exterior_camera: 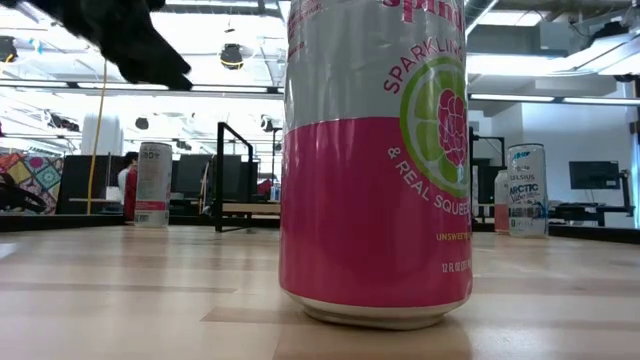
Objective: Place canned beverage on shelf
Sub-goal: Put the top left white pink soda can on the shelf
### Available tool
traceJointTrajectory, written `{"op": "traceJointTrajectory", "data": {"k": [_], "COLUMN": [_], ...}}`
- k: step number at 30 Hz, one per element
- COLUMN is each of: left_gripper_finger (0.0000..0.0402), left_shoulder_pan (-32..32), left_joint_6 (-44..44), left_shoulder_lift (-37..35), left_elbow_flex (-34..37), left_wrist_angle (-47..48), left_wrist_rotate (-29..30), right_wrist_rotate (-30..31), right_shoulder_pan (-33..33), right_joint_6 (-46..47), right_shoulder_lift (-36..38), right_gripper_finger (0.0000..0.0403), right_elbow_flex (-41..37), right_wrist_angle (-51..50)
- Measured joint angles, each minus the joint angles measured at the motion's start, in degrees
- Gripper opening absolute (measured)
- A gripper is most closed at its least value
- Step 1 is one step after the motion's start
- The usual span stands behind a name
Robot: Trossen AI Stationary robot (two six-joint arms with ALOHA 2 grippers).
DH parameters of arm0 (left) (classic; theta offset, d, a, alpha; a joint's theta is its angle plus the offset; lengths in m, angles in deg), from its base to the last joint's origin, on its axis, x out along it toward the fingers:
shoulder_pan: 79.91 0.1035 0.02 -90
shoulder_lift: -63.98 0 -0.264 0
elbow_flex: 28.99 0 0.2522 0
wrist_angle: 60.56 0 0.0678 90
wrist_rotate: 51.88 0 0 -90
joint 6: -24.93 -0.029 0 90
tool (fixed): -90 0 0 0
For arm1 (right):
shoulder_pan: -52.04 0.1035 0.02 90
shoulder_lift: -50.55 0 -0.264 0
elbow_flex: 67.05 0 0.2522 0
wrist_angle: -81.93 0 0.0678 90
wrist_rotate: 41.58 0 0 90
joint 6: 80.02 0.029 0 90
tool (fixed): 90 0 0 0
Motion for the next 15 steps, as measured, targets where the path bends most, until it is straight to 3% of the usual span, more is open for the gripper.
{"op": "traceJointTrajectory", "data": {"k": [4, 8, 11, 15], "left_gripper_finger": [0.0297, 0.0297, 0.0297, 0.0297], "left_shoulder_pan": [1.77, 8.17, 16.97, 32.05], "left_joint_6": [3.6, 6.4, 6.11, 4.13], "left_shoulder_lift": [1.58, 4.29, 7.44, 13.23], "left_elbow_flex": [-9.27, -16.14, -20.32, -25.11], "left_wrist_angle": [12.82, 21.02, 24.92, 30.01], "left_wrist_rotate": [9.83, 16.1, 15.0, 3.75], "right_wrist_rotate": [2.18, 2.2, 2.2, 1.92], "right_shoulder_pan": [2.13, 2.25, 1.88, 0.94], "right_joint_6": [-0.27, -1.05, -3.0, -5.39], "right_shoulder_lift": [0.09, 0.04, 0.09, 0.09], "right_gripper_finger": [0.0344, 0.0344, 0.0344, 0.0344], "right_elbow_flex": [0.01, 0.01, 0.01, 0.01], "right_wrist_angle": [0.28, 0.17, 0.18, 0.11]}}
